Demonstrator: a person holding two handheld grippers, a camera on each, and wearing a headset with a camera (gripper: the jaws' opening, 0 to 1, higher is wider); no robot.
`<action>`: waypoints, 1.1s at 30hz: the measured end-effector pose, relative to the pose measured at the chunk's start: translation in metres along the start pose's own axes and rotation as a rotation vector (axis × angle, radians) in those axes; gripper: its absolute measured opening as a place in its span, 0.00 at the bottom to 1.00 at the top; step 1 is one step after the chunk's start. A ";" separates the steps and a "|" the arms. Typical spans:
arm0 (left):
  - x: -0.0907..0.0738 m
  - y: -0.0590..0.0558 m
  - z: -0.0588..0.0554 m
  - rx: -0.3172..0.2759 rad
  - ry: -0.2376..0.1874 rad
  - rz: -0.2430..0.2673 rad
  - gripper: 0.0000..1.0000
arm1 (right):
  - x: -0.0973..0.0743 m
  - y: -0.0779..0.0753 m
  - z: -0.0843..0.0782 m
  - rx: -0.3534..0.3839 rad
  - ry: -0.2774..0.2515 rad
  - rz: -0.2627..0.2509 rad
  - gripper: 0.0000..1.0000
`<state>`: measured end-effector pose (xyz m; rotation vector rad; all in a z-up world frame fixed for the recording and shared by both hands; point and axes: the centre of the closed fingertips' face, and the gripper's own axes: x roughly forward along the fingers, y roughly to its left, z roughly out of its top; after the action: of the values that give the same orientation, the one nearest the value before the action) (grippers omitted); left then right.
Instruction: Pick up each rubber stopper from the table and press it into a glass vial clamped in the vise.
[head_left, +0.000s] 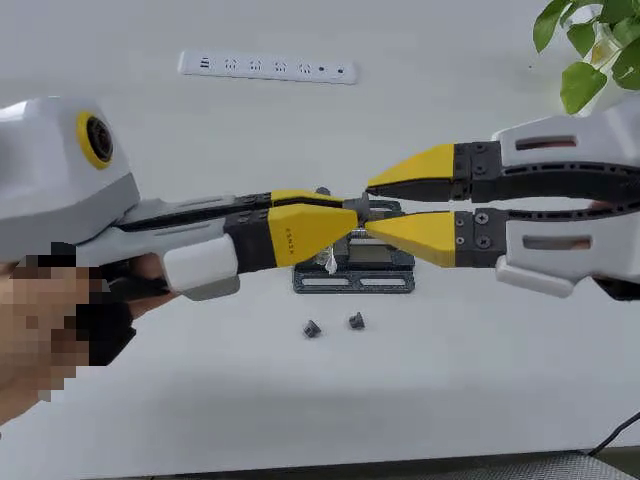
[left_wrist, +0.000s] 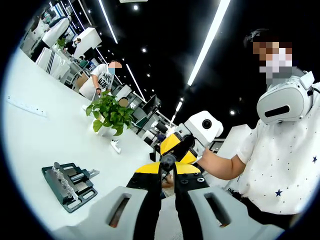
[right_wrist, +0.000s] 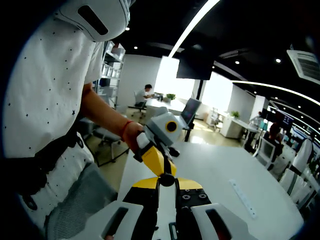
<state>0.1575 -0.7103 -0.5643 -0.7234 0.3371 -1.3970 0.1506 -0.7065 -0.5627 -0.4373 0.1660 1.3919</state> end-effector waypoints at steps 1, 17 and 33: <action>0.000 0.000 0.000 -0.002 -0.001 -0.002 0.04 | 0.000 0.000 0.000 0.003 -0.001 0.001 0.08; 0.001 -0.003 0.001 -0.004 0.004 -0.007 0.04 | 0.000 0.002 0.000 0.004 0.004 0.009 0.08; -0.001 -0.004 0.000 -0.005 0.014 -0.024 0.05 | 0.000 0.005 0.001 -0.004 0.002 0.040 0.07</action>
<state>0.1547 -0.7093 -0.5619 -0.7241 0.3443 -1.4246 0.1456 -0.7055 -0.5625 -0.4406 0.1743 1.4311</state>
